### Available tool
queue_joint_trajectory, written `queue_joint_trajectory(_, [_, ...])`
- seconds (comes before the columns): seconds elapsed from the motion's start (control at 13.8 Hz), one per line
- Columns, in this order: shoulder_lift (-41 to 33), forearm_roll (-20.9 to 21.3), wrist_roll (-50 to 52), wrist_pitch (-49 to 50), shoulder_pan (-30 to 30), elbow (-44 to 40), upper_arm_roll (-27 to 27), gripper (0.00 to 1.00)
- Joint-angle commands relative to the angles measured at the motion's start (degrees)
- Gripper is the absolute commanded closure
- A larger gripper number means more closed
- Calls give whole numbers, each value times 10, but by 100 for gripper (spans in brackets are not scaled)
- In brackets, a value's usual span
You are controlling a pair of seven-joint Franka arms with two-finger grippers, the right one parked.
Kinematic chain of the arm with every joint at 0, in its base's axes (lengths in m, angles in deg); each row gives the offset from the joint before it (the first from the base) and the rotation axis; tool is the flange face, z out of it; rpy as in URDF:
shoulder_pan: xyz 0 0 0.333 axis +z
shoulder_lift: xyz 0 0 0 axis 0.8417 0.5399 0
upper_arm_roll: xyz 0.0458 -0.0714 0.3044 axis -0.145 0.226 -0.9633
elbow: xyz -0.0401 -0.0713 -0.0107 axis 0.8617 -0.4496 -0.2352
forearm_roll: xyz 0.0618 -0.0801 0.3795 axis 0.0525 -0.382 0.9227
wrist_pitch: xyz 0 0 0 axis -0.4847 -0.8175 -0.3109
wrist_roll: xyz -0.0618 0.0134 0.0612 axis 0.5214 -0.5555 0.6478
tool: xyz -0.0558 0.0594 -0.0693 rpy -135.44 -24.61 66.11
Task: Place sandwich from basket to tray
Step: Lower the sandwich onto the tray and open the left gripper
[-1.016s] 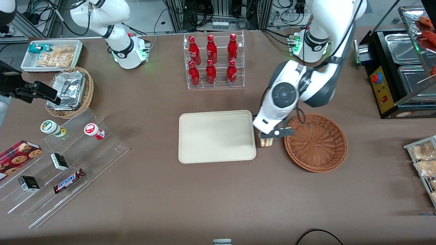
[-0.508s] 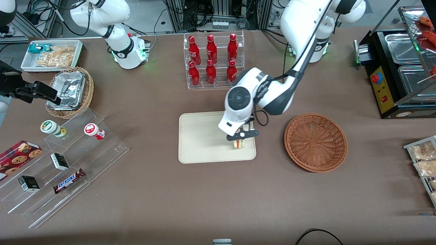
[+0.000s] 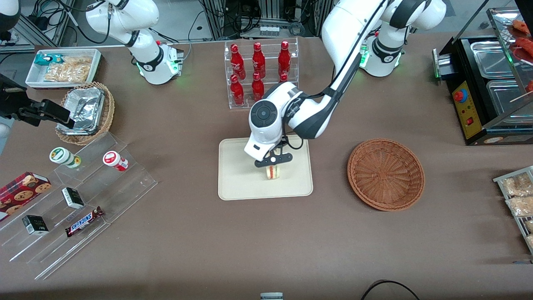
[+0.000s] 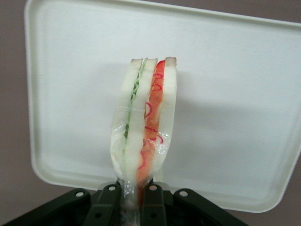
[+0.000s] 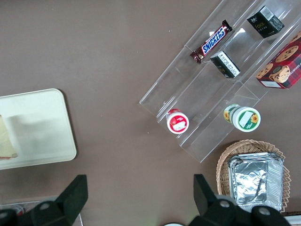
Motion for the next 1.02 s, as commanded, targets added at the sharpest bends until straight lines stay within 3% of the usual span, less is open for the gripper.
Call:
queue_joint_trajectory(0.0, [28,-4,20,-14,-13,-32,-1,90])
queue_joint_trajectory(0.44, [58,-4,17,-9,-13,-52,5,86])
queue_joint_trajectory(0.51, [58,-5,22,-10,-13,-50,5,66])
queue_joint_trajectory(0.58, [57,-13,23,-10,-13,-50,5,2])
queue_joint_trajectory(0.94, [10,-11,20,19,-12,-52,3,0])
